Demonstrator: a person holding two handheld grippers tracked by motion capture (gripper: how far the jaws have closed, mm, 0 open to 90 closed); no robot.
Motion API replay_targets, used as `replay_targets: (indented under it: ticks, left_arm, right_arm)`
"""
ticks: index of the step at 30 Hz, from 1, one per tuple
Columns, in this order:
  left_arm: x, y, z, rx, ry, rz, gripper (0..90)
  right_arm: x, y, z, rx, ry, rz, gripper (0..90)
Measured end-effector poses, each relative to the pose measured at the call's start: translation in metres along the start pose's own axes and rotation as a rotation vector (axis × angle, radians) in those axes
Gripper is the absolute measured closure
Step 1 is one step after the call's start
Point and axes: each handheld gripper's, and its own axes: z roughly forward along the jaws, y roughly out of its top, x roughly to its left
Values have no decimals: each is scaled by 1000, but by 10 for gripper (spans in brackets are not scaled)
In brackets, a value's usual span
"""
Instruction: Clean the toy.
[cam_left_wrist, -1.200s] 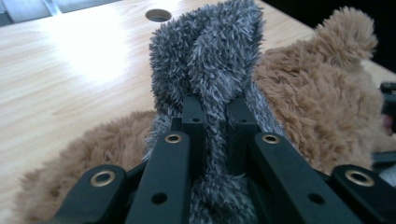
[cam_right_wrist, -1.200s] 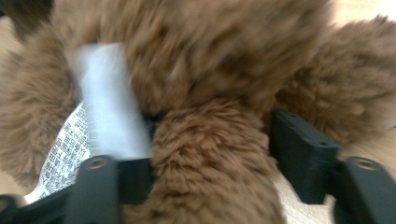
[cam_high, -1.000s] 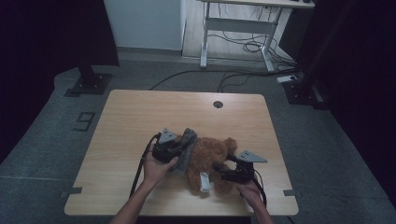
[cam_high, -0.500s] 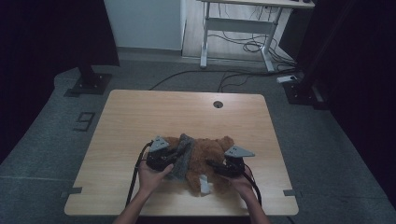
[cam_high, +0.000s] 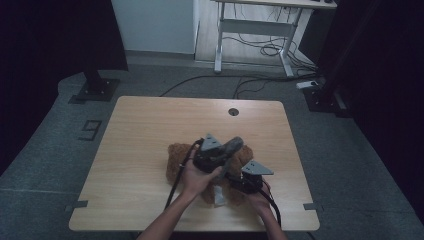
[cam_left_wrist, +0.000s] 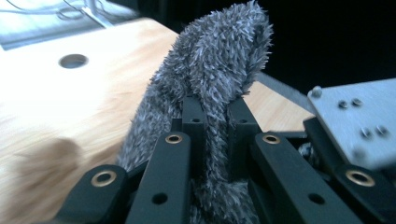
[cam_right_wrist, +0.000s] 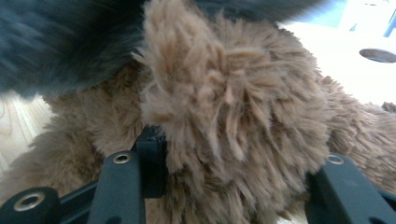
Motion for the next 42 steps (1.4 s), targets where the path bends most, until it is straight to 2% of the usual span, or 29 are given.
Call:
replay_targets:
  ticks: [2,3,5,9,11,14,18,20,25,27,30,34,35,37,39,42]
  left_arm:
    - [-6,-2,15,35,3,15,807]
    - [-8,-4,22,51,18,30,807]
    - [-7,-11,28,59,32,42,808]
    - [4,-16,20,49,61,41,810]
    - [9,-17,13,46,98,56,810]
    - [15,-18,6,64,183,106,808]
    - [27,-20,-6,78,217,108,808]
    - [35,-22,-14,88,238,100,806]
    - [60,-29,-41,90,267,41,804]
    - [74,-33,-56,76,280,10,805]
    - [98,-41,-78,62,325,-41,808]
    - [123,-59,-100,57,328,-123,811]
    - [126,-61,-102,58,326,-131,813]
    - [133,-70,-108,44,298,-175,816]
    - [134,-72,-109,27,274,-195,817]
    - [122,-61,-105,9,258,-158,819]
  right_arm:
    - [1,-1,-1,-4,2,-5,489]
    - [1,-2,-1,-5,4,-8,486]
    - [1,-4,-2,-1,13,-12,482]
    - [0,-5,-2,-3,22,-14,481]
    - [1,-5,-2,-1,21,-15,480]
    - [2,-4,-1,5,22,-14,478]
    - [2,-4,-1,5,21,-8,478]
    - [2,-4,-1,5,21,0,477]
    - [1,-5,-1,7,22,12,474]
    - [1,-5,-1,6,24,13,474]
    - [0,-5,-1,4,25,21,473]
    - [-1,-5,0,4,26,30,473]
    - [-1,-5,0,1,26,31,473]
    - [-1,-5,0,0,26,36,474]
    - [-1,-5,1,-1,27,39,474]
    - [-2,-6,1,1,27,48,474]
